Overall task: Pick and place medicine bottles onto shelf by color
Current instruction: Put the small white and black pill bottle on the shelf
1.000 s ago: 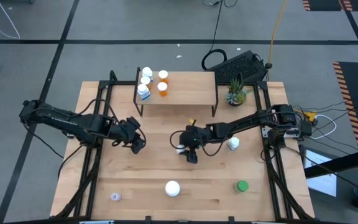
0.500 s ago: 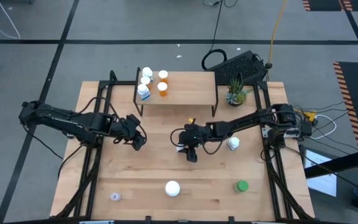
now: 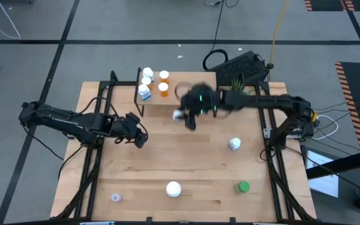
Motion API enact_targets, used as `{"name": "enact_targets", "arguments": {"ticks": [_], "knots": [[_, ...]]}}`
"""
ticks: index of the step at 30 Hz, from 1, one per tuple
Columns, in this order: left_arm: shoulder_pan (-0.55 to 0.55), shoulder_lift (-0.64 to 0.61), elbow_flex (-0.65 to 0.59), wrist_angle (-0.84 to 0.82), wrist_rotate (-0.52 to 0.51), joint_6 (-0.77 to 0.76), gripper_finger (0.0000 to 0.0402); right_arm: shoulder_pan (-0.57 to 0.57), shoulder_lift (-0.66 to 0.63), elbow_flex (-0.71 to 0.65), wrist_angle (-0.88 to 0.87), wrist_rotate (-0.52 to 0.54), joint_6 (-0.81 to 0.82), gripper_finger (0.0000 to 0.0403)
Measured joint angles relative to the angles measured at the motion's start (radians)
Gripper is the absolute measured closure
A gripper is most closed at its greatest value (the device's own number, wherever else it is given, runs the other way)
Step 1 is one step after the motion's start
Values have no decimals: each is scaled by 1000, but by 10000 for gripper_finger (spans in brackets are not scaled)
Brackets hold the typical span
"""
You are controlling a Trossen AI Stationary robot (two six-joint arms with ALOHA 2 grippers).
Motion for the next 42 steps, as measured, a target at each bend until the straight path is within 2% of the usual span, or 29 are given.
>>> {"name": "enact_targets", "arguments": {"ticks": [3,6,10,12,17,23,32,36,42], "knots": [[0,0,0,2,-28,-21,192,-99,37,148,-116,-28,-90,250],[0,0,0,2,-31,-30,192,-188,98,269,-162,-28,-181,247],[0,0,0,2,-31,-48,192,-286,202,369,-198,-35,-265,248],[0,0,0,2,-31,-59,192,-320,251,390,-207,-77,-289,248],[0,0,0,1,-30,-89,192,-371,327,412,-186,-109,-291,246],[4,0,0,-3,-31,-70,192,-392,333,412,-168,-109,-294,246],[78,0,0,-6,-38,-32,192,-398,333,411,-161,-108,-297,243],[109,0,0,-6,-29,2,192,-398,331,410,-155,-106,-283,218],[129,0,0,-6,-12,27,192,-398,326,409,-142,-102,-246,148]]}}
